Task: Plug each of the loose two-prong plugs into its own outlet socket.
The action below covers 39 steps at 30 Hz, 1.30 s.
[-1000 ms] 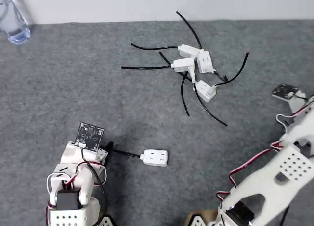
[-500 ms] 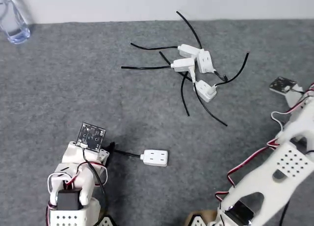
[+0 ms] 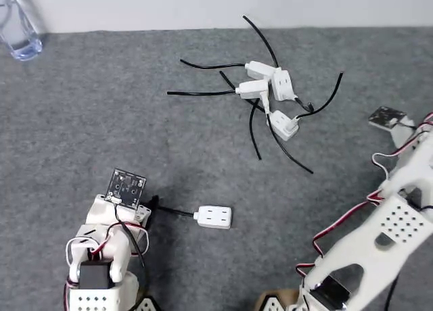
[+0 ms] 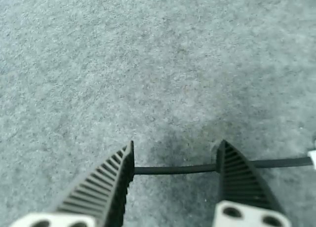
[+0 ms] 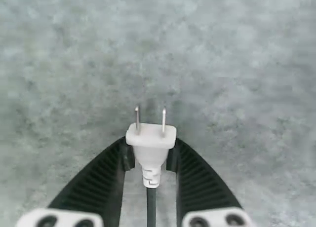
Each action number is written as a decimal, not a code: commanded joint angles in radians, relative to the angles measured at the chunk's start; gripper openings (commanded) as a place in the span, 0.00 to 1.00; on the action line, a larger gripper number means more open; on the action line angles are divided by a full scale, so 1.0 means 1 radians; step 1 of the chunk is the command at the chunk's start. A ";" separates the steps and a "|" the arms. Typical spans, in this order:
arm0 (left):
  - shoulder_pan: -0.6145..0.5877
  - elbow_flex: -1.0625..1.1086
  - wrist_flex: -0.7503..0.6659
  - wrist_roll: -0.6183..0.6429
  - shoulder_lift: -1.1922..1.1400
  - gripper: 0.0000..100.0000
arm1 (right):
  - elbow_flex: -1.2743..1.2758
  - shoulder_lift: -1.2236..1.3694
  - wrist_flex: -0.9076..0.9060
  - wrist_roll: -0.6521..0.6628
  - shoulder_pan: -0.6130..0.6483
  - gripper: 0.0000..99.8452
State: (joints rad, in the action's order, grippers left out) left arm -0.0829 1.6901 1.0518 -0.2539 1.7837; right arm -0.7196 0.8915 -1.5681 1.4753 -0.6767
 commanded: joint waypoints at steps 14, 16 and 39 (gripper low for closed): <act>0.046 -0.005 -0.023 0.005 -0.005 0.25 | -0.029 -0.254 -0.228 0.054 0.352 0.01; 0.046 -0.005 -0.023 0.005 -0.005 0.25 | 0.011 -0.277 -0.228 0.011 0.412 0.01; 0.048 -0.005 -0.023 0.005 -0.005 0.25 | 0.643 -0.880 -0.193 0.021 0.409 0.01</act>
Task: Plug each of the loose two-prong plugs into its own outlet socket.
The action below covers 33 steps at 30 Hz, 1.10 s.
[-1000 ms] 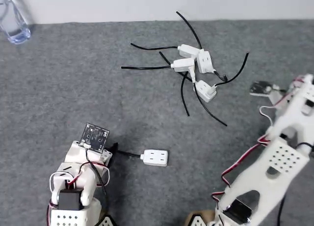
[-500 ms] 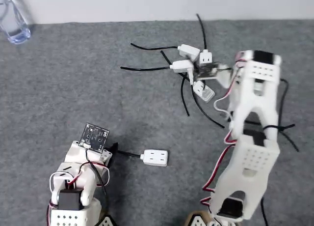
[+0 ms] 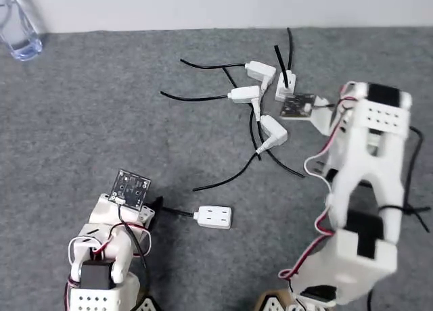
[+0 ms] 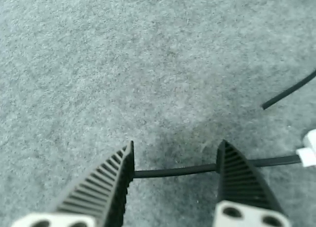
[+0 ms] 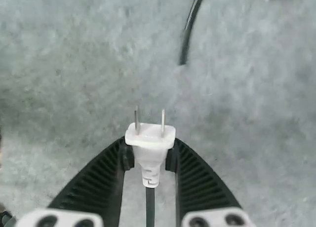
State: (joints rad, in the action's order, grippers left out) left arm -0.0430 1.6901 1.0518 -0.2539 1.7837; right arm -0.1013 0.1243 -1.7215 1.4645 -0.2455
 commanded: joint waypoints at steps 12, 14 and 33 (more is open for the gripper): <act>0.005 -0.005 -0.002 0.005 -0.003 0.25 | 0.684 -0.673 0.148 0.078 0.001 0.01; 0.005 -0.005 -0.002 0.005 -0.003 0.25 | 0.835 -0.776 0.260 0.086 0.005 0.01; 0.008 -0.005 -0.006 0.005 -0.003 0.25 | 1.106 -0.966 0.584 0.087 0.268 0.01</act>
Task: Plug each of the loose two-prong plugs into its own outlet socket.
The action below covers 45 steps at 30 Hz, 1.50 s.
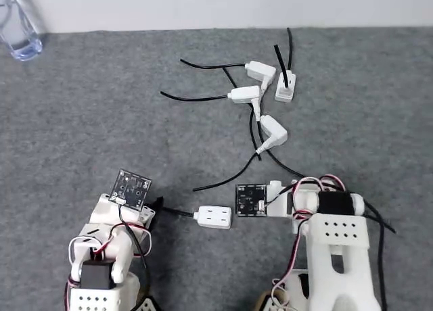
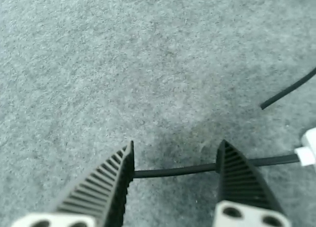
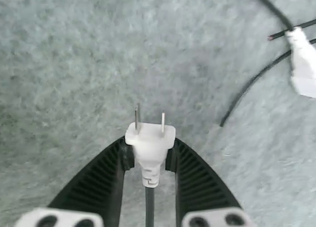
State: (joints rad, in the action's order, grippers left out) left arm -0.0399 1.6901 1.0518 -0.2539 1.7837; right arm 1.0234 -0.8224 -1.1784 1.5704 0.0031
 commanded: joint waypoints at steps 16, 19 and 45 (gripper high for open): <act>0.005 -0.005 -0.005 0.005 -0.003 0.25 | -0.012 0.271 0.274 -0.247 0.185 0.01; 0.005 -0.005 -0.006 0.005 -0.003 0.25 | -0.014 0.343 0.278 -0.245 0.199 0.01; 0.006 -0.005 -0.008 0.005 -0.003 0.25 | -0.034 0.449 0.305 -0.233 0.191 0.24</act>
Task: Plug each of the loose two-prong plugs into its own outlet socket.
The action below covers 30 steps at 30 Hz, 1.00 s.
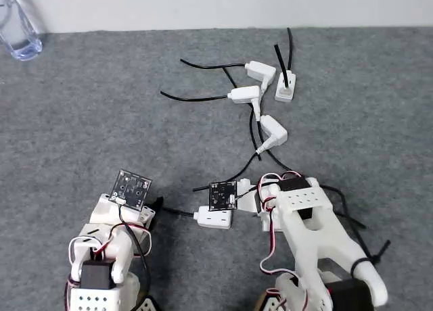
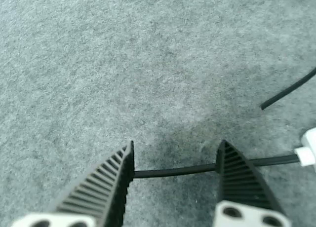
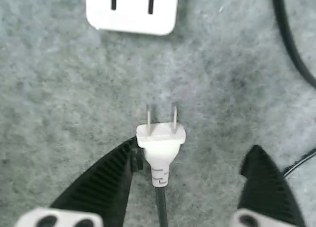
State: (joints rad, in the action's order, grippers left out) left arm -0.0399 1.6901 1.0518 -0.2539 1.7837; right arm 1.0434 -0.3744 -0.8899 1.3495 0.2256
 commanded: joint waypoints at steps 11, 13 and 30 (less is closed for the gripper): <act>0.006 -0.005 -0.008 0.005 -0.003 0.25 | 0.000 0.001 0.016 -0.009 -0.059 0.18; 0.006 -0.005 -0.008 0.005 -0.003 0.25 | 0.000 0.001 0.016 -0.014 -0.041 0.18; 0.005 -0.005 -0.008 0.003 -0.003 0.25 | 0.002 0.002 0.015 -0.037 -0.001 0.14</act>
State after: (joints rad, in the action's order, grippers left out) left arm -0.0399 1.6901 1.0518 -0.2539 1.7837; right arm 1.0495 -0.3621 -0.8884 1.3249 0.2348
